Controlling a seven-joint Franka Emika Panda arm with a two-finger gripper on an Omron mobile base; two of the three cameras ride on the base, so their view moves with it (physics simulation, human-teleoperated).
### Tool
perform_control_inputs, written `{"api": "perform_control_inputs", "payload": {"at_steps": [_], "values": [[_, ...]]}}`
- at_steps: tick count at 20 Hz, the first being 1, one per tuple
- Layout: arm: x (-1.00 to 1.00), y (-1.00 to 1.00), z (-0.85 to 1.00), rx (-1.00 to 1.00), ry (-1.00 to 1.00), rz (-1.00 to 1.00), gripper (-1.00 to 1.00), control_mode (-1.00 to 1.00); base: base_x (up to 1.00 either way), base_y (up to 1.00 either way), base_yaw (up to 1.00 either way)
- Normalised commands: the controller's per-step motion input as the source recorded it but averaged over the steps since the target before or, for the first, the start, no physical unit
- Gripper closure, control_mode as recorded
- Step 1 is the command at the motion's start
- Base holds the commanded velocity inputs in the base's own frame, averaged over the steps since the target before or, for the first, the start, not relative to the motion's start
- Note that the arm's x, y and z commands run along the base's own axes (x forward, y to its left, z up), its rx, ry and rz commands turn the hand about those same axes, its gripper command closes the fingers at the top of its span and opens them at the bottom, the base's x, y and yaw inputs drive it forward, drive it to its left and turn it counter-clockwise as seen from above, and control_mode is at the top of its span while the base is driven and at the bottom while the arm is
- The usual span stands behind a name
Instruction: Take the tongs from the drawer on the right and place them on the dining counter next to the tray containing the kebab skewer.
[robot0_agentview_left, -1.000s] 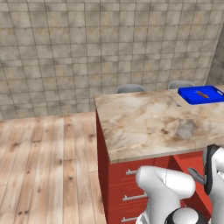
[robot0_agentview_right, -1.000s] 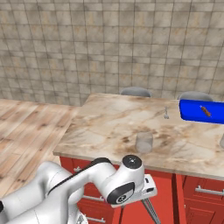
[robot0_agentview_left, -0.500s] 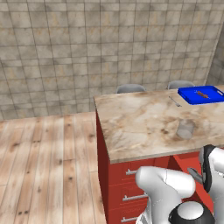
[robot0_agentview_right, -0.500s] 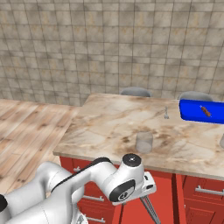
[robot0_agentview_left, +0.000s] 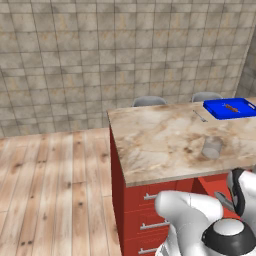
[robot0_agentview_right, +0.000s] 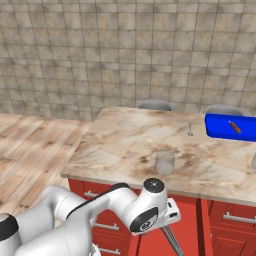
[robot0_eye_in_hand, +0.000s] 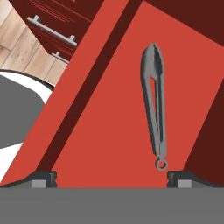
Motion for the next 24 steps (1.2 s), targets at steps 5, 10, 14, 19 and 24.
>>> {"api": "perform_control_inputs", "payload": {"at_steps": [5, 10, 14, 19, 24], "values": [[0.11, -0.12, -0.18, 0.01, 0.01, 0.00, -1.00, -1.00, 0.00, 0.00, 0.00], [0.06, -0.13, -0.10, 0.05, 0.07, 0.00, -1.00, -1.00, 0.00, 0.00, 0.00], [0.04, -0.14, -0.06, 0.09, 0.12, 0.00, -1.00, -1.00, 0.00, 0.00, 0.00], [0.09, -0.13, -0.10, 0.07, 0.08, 0.00, -1.00, -1.00, 0.00, 0.00, 0.00], [0.12, -0.12, -0.14, 0.04, 0.00, 0.00, -1.00, -1.00, 0.00, 0.00, 0.00]]}}
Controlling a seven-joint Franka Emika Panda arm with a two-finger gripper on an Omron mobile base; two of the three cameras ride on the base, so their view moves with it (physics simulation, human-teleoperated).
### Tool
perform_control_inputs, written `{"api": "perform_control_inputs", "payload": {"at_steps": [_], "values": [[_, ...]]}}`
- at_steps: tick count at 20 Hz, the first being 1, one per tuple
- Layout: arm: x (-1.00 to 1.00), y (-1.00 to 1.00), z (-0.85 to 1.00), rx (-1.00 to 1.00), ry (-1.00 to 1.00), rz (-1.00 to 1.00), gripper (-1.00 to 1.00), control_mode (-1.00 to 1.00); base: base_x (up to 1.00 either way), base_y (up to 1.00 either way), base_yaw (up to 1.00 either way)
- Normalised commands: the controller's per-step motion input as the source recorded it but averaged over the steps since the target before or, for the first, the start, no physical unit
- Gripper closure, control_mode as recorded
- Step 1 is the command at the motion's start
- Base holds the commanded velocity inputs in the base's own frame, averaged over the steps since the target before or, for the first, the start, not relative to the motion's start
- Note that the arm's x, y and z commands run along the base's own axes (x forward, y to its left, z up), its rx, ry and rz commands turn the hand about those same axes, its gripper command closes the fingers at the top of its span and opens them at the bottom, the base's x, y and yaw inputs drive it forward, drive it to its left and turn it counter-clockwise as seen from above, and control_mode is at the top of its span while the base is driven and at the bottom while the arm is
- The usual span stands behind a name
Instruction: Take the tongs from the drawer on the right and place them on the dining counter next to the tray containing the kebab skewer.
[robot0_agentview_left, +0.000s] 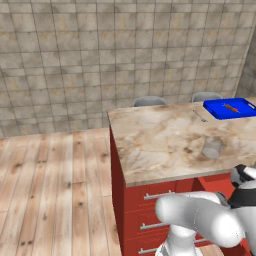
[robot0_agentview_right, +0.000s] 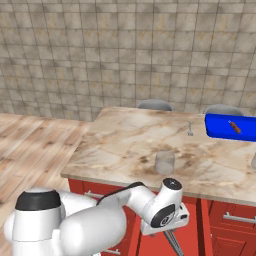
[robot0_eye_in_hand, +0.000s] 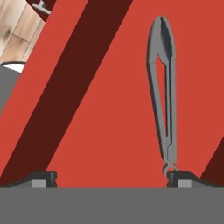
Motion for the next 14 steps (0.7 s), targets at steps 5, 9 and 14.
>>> {"api": "perform_control_inputs", "payload": {"at_steps": [5, 9, 14], "values": [[0.03, -0.02, -0.21, 0.00, 0.00, 0.00, -1.00, -1.00, 0.00, 0.00, 0.00], [0.00, 0.00, -0.25, 0.00, 0.00, 0.00, -1.00, -1.00, 0.00, 0.00, 0.00], [0.01, 0.00, -0.22, 0.00, 0.01, 0.00, -1.00, -1.00, 0.00, 0.00, 0.00]]}}
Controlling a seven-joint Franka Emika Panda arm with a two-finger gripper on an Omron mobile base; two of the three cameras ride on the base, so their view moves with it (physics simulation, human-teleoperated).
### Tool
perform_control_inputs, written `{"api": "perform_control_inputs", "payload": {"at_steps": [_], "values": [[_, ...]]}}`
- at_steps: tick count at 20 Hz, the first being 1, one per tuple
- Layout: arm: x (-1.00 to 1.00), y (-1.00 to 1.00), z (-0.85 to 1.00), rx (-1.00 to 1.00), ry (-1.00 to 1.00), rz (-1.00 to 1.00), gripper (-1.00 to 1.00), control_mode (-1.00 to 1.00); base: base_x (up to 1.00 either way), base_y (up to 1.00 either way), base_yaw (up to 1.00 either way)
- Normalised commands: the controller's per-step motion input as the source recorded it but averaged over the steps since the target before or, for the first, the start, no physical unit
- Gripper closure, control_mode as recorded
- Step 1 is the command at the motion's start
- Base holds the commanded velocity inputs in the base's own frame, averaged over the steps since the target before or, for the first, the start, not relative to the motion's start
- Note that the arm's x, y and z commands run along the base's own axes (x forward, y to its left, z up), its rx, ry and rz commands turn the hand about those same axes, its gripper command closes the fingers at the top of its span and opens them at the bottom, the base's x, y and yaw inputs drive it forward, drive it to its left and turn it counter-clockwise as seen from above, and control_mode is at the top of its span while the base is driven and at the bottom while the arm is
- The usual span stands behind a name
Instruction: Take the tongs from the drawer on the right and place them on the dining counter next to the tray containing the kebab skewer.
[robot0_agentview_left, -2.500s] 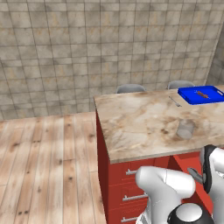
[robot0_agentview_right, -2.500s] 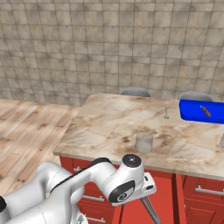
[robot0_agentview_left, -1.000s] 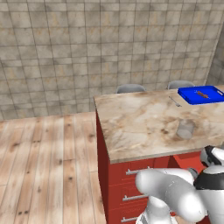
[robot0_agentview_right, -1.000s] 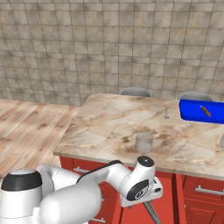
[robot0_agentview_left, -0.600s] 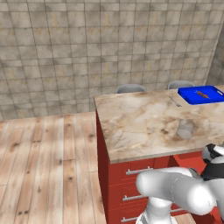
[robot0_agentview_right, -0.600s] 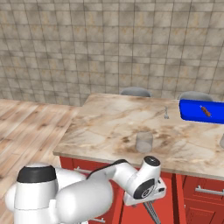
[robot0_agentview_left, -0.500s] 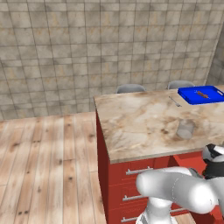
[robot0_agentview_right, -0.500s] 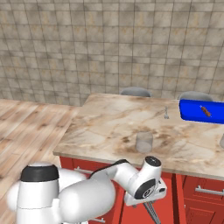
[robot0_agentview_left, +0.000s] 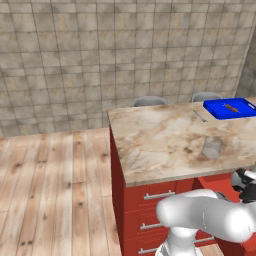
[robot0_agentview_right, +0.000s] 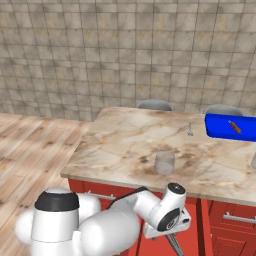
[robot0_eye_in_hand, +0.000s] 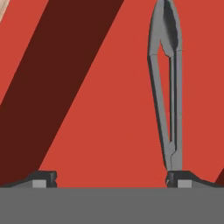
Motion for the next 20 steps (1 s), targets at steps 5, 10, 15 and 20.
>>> {"api": "perform_control_inputs", "payload": {"at_steps": [5, 10, 15, 20], "values": [[0.07, 0.00, -0.19, 0.00, 0.03, 0.01, -1.00, -1.00, 0.00, 0.00, 0.00], [0.09, 0.00, -0.16, 0.01, 0.03, 0.01, -1.00, -1.00, 0.00, 0.00, 0.00], [0.11, 0.00, -0.17, 0.02, 0.02, 0.01, -1.00, -1.00, 0.00, 0.00, 0.00], [0.11, -0.02, -0.17, 0.02, 0.01, 0.00, -1.00, -1.00, 0.00, 0.00, 0.00]]}}
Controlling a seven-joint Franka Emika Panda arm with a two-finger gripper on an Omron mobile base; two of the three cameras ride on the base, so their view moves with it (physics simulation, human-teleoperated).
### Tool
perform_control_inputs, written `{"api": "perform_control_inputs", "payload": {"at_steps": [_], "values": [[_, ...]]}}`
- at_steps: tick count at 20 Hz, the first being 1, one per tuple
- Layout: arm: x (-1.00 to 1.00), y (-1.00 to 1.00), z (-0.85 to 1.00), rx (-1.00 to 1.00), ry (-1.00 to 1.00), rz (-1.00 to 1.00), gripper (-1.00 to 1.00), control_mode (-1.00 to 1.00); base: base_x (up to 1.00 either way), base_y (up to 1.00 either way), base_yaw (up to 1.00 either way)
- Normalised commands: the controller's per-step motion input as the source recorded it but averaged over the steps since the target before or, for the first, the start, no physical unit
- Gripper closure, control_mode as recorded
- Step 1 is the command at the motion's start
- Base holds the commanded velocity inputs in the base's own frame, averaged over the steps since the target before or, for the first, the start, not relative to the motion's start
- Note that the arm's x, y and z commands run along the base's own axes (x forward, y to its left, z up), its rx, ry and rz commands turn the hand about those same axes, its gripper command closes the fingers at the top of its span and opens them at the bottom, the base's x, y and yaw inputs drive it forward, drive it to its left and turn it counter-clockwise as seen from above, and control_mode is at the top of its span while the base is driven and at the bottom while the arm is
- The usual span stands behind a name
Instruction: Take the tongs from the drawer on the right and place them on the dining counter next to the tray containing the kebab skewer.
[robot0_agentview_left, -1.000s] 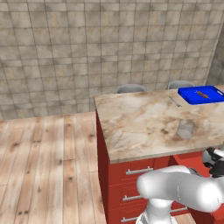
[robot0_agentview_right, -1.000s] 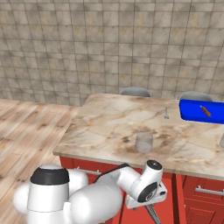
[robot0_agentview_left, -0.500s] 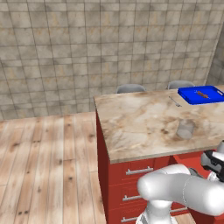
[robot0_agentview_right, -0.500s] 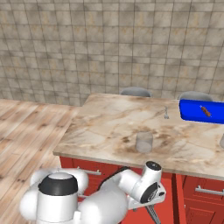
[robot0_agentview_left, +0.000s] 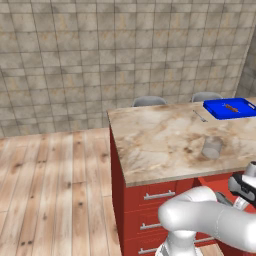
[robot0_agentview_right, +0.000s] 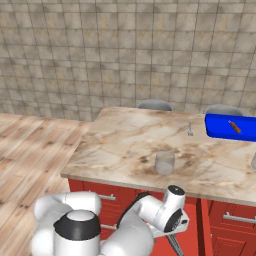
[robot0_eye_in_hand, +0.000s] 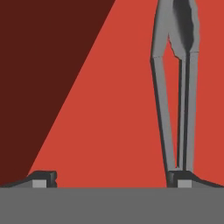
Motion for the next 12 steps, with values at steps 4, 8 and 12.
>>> {"api": "perform_control_inputs", "payload": {"at_steps": [4, 8, 12], "values": [[0.10, -0.01, -0.19, 0.01, 0.00, 0.00, -1.00, -1.00, 0.00, 0.00, 0.00], [0.10, -0.02, -0.19, 0.01, 0.04, 0.01, -1.00, -1.00, 0.00, 0.00, 0.00], [0.09, -0.06, -0.20, 0.01, 0.02, 0.01, -1.00, -1.00, 0.00, 0.00, 0.00]]}}
